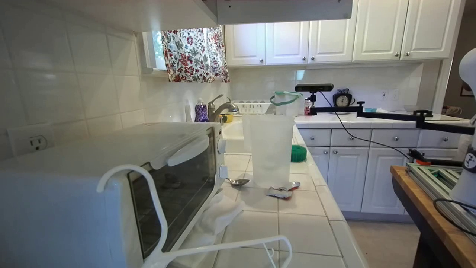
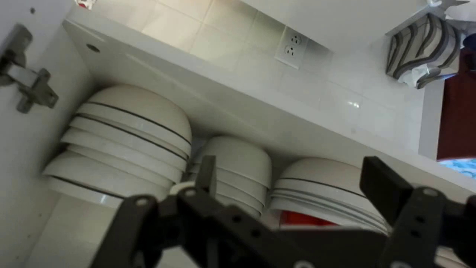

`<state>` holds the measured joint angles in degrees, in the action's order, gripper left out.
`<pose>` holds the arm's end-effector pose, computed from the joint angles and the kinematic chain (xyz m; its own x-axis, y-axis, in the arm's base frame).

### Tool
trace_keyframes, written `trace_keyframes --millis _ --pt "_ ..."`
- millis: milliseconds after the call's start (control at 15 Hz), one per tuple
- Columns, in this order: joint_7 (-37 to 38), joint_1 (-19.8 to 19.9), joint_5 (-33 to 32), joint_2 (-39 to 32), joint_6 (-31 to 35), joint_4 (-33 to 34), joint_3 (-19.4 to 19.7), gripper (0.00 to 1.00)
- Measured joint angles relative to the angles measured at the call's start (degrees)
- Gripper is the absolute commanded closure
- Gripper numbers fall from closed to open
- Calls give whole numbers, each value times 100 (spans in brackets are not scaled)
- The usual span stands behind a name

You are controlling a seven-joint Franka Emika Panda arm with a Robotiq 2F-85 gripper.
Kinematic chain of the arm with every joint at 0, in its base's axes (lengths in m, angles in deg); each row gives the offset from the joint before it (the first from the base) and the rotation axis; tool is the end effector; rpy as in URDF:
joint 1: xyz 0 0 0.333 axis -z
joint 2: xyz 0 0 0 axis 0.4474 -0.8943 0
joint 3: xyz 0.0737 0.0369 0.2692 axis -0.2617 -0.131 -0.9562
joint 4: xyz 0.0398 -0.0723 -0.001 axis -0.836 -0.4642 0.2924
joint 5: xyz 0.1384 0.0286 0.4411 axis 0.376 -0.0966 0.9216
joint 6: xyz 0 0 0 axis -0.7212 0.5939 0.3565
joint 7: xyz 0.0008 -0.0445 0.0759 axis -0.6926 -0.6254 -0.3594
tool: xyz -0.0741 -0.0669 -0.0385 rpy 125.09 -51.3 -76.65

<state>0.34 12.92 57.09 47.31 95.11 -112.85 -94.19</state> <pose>0.4935 0.1964 0.6513 0.4102 0.5002 0.7626 0.4223 -0.8453 0.3273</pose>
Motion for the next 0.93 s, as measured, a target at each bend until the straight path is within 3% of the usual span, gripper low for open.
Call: trace_keyframes --millis 533,933 --pt "-10 -528 819 -826 -160 1315 -41 0" --pt "-107 -590 1600 -1430 -198 1965 20 0"
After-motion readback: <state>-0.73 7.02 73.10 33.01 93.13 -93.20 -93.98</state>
